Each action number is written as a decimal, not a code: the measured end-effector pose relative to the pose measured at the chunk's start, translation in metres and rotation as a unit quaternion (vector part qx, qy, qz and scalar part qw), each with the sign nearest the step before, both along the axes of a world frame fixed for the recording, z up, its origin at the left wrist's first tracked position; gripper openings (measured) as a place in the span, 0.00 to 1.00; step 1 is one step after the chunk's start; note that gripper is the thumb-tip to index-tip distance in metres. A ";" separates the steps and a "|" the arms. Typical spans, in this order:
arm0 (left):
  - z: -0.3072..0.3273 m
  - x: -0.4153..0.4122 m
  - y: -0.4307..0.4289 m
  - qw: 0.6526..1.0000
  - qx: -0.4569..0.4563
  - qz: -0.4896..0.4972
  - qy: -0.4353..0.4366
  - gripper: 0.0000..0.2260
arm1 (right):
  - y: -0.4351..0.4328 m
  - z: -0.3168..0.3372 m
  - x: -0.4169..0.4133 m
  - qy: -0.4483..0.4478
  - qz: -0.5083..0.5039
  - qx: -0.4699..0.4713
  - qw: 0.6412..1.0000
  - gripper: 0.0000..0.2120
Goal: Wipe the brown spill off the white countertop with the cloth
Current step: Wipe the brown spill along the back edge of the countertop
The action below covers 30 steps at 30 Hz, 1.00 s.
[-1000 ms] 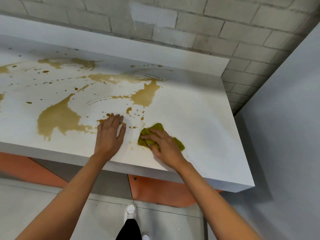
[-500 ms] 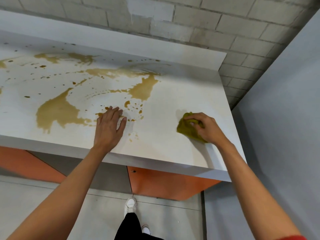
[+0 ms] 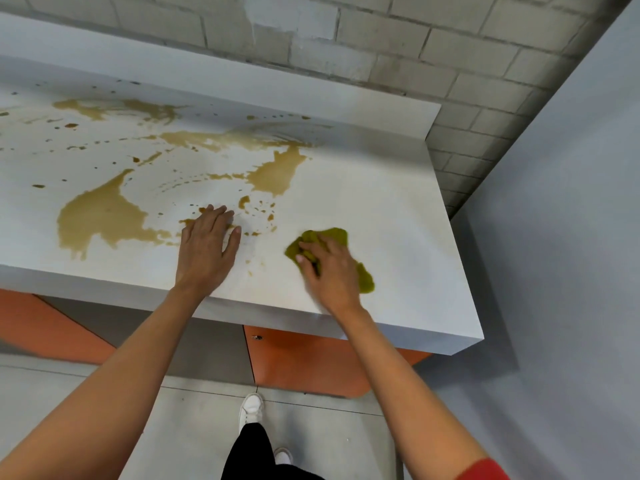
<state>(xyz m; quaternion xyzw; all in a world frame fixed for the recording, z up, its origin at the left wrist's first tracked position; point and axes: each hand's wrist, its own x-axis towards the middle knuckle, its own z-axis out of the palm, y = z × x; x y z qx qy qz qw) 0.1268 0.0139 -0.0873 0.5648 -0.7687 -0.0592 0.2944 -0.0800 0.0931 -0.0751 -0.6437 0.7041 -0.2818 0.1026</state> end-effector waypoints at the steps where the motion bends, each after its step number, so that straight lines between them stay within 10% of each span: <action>1: 0.000 0.000 0.000 1.000 -0.001 0.003 -0.002 0.17 | -0.003 0.001 0.011 0.003 0.022 0.000 1.000 0.15; 6: 0.001 0.001 0.001 1.000 0.008 0.009 -0.003 0.17 | 0.025 -0.001 0.004 0.023 0.124 -0.004 0.992 0.15; 14: 0.009 0.018 0.024 0.995 -0.031 0.024 0.087 0.14 | -0.015 -0.006 -0.022 0.020 0.002 -0.008 1.000 0.15; 24: -0.001 0.065 0.062 0.994 -0.043 0.099 0.032 0.08 | -0.016 -0.007 0.030 0.042 0.215 0.001 0.976 0.14; 30: -0.001 0.071 0.064 0.995 -0.032 0.090 0.027 0.09 | -0.044 -0.003 0.017 0.043 0.084 -0.016 0.995 0.15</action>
